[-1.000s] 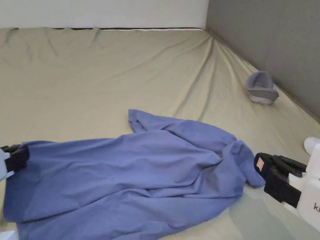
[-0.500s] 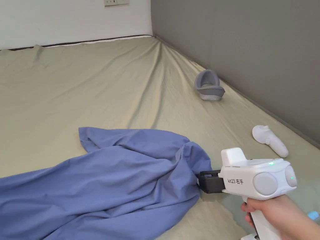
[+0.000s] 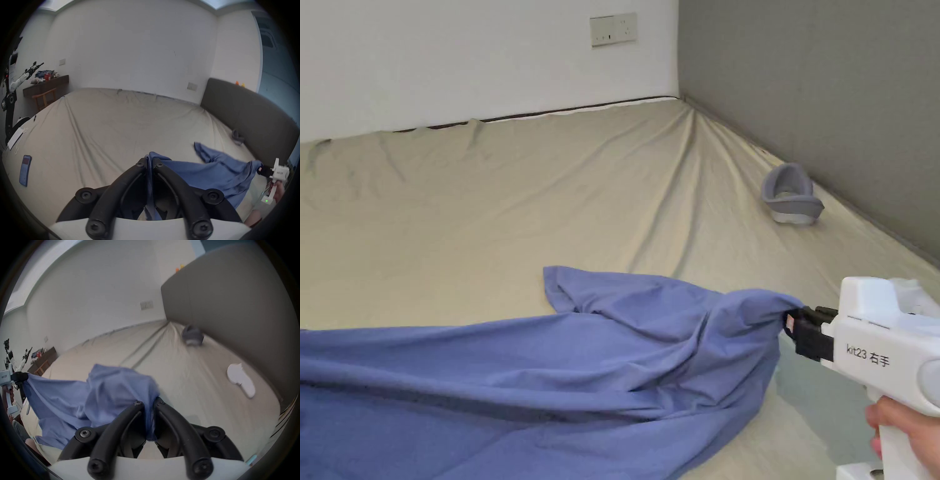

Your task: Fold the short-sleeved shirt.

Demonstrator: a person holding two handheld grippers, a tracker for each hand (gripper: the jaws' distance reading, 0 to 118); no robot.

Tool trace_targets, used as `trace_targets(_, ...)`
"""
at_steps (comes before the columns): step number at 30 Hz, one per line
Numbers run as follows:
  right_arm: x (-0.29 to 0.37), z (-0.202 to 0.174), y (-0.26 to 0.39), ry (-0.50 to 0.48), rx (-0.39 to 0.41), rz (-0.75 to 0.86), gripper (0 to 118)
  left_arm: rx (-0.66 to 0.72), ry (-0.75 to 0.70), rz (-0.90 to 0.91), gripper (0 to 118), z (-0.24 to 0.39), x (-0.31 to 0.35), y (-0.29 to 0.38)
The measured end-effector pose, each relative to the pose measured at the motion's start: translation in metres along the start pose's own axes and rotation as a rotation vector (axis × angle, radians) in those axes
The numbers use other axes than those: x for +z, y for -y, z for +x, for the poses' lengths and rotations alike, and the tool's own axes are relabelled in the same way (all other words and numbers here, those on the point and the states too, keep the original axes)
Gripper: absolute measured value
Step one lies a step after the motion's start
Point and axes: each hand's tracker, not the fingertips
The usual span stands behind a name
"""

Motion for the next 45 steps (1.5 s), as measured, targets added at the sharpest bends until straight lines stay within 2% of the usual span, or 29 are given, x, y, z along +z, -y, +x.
trace_targets(3,0.038,-0.004,-0.026,-0.004,0.01,0.084,6,0.048,0.01,0.073,2,-0.01,0.037,-0.026)
trace_targets(6,0.074,-0.021,-0.053,-0.008,0.056,0.174,6,-0.021,-0.015,0.147,2,-0.009,0.074,-0.047)
trace_targets(9,0.104,-0.034,-0.081,-0.024,0.052,0.237,6,-0.014,-0.018,0.198,2,-0.014,0.104,-0.069)
trace_targets(12,0.125,-0.051,-0.107,-0.045,0.09,0.323,6,-0.046,-0.063,0.252,2,-0.021,0.125,-0.088)
trace_targets(14,0.133,-0.057,-0.125,-0.052,0.077,0.34,6,-0.033,-0.075,0.274,2,-0.027,0.137,-0.1)
trace_targets(16,0.138,-0.06,-0.142,-0.053,0.008,0.321,6,-0.034,-0.092,0.3,2,-0.033,0.146,-0.112)
trace_targets(19,0.14,-0.068,-0.174,-0.032,0.074,0.393,6,-0.071,-0.123,0.334,2,-0.038,0.154,-0.131)
trace_targets(21,0.139,-0.072,-0.196,-0.029,0.072,0.42,6,-0.078,-0.138,0.349,2,-0.047,0.149,-0.146)
trace_targets(23,0.131,-0.074,-0.215,-0.017,0.062,0.427,6,-0.078,-0.154,0.361,2,-0.05,0.143,-0.161)
trace_targets(26,0.112,-0.085,-0.246,0.013,0.137,0.503,6,-0.084,-0.178,0.372,2,-0.046,0.122,-0.183)
trace_targets(29,0.079,-0.092,-0.273,0.034,0.084,0.456,6,-0.085,-0.193,0.373,2,-0.042,0.095,-0.205)
trace_targets(30,0.068,-0.096,-0.283,0.086,0.149,0.525,6,-0.1,-0.209,0.368,2,-0.041,0.083,-0.213)
trace_targets(31,0.056,-0.1,-0.294,0.093,0.192,0.554,6,-0.116,-0.222,0.361,2,-0.041,0.071,-0.221)
trace_targets(32,0.043,-0.1,-0.301,0.087,0.146,0.51,6,-0.142,-0.24,0.352,2,-0.036,0.063,-0.227)
trace_targets(33,0.031,-0.102,-0.311,0.1,0.144,0.505,6,-0.147,-0.242,0.36,2,-0.035,0.053,-0.234)
trace_targets(42,-0.065,-0.136,-0.374,0.126,0.187,0.599,6,-0.109,-0.286,0.406,2,-0.043,-0.037,-0.289)
trace_targets(45,-0.102,-0.143,-0.382,0.122,0.179,0.571,6,-0.093,-0.302,0.404,2,-0.051,-0.067,-0.292)
